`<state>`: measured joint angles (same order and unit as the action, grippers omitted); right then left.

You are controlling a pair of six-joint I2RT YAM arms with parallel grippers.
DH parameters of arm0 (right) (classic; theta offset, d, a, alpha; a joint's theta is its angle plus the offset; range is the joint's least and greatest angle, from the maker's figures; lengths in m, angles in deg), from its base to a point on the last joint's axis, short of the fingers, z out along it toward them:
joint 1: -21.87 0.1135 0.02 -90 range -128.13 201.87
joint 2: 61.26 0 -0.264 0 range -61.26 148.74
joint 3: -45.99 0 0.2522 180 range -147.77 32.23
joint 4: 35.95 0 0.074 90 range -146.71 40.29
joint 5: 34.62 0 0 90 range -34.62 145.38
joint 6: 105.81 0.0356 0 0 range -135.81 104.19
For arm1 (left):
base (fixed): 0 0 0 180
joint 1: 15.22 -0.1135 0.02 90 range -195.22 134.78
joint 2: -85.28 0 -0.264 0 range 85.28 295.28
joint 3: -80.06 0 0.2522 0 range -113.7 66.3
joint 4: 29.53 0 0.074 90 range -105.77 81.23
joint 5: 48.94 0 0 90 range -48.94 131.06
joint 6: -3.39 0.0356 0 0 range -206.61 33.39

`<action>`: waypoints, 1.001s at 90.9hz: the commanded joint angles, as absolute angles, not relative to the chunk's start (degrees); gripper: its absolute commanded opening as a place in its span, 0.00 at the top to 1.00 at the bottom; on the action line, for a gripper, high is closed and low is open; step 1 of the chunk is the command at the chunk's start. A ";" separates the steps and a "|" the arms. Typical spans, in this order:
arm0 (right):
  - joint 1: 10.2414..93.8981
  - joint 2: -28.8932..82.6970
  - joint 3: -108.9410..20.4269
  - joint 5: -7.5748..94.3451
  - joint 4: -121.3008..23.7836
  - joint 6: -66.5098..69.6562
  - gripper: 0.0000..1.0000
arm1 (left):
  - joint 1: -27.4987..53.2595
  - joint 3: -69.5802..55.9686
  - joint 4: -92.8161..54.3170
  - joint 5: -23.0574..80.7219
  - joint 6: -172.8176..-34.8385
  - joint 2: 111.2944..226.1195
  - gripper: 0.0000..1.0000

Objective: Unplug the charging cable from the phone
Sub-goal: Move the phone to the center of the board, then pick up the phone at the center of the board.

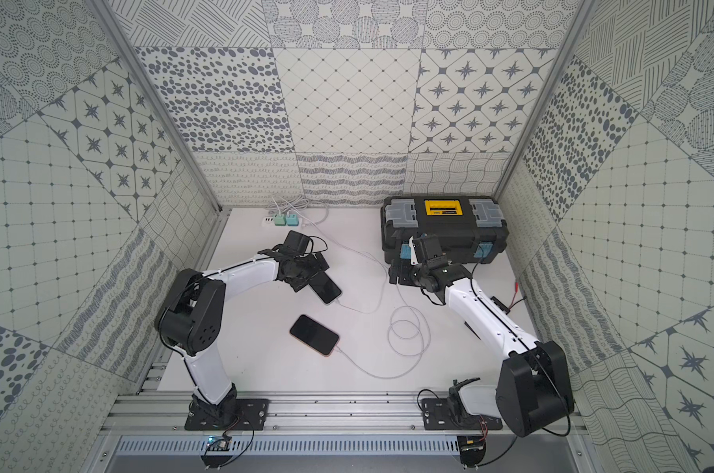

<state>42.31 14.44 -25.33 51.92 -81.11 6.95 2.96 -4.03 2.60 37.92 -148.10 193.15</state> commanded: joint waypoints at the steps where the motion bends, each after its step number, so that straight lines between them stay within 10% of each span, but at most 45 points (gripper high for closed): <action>1: 42.43 13.09 -24.72 52.69 -80.56 7.83 0.03 | 3.79 -6.38 13.41 39.28 -147.65 192.75 0.03; 91: 42.28 13.15 -20.43 52.80 -80.06 5.98 0.03 | 9.11 -31.47 47.36 45.57 -160.04 203.83 0.01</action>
